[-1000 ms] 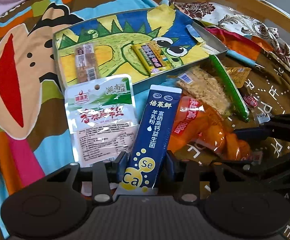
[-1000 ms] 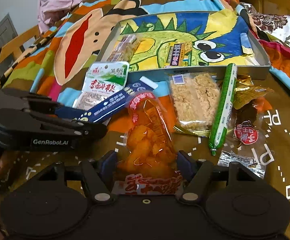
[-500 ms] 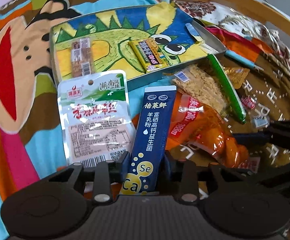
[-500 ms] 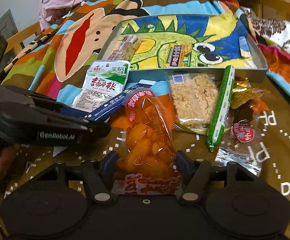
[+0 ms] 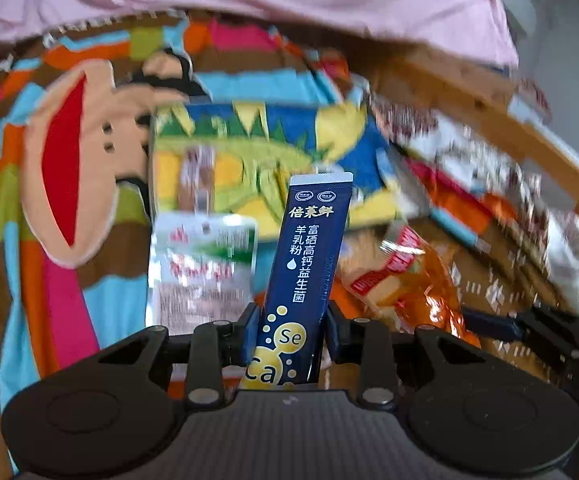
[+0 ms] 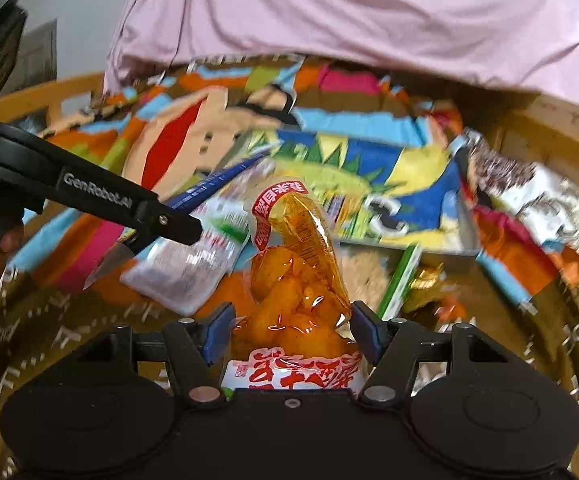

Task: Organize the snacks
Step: 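Lift the blue stick into the tray while the right tool carries the orange bag there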

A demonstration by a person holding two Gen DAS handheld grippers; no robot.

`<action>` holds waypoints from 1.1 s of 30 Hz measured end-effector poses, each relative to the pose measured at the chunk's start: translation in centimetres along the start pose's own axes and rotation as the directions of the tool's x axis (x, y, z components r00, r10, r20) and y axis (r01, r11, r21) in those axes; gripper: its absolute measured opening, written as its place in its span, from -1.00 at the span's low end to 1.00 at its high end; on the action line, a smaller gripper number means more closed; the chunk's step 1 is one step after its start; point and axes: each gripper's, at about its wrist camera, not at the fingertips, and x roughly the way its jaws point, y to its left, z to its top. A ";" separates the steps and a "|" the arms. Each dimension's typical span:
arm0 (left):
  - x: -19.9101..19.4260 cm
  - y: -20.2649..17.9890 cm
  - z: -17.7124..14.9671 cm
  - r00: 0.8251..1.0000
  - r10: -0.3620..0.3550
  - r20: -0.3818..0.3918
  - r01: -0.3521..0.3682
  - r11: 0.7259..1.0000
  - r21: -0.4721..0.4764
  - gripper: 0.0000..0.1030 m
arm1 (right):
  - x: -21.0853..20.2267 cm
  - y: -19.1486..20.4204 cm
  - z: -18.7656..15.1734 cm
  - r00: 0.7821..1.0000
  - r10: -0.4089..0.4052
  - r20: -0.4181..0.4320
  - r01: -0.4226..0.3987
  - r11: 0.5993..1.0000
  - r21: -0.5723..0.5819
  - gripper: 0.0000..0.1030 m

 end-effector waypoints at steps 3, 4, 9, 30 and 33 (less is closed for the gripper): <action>-0.9 -0.1 0.8 0.996 0.008 0.093 -0.005 1.000 -0.024 -0.30 | -0.5 -0.8 0.8 0.998 -0.016 0.061 0.014 1.000 0.026 0.26; -1.0 -0.1 1.0 0.993 0.013 0.118 -0.009 1.000 -0.030 -0.30 | -0.6 -1.1 1.2 0.996 -0.023 0.086 0.020 0.999 0.036 0.26; -0.8 -0.6 3.2 0.960 0.060 0.275 -0.050 0.998 -0.041 -0.30 | 0.0 -2.4 3.8 0.979 -0.057 0.194 0.047 0.997 0.055 0.26; 12.7 1.7 9.4 0.947 0.086 0.310 -0.054 0.992 -0.112 -0.30 | 16.2 -9.7 10.4 0.966 -0.152 0.209 0.104 0.969 0.224 0.26; 14.6 1.9 8.8 0.962 0.089 0.256 -0.065 0.993 -0.099 -0.30 | 18.0 -10.0 9.7 0.979 -0.143 0.145 0.102 0.962 0.253 0.26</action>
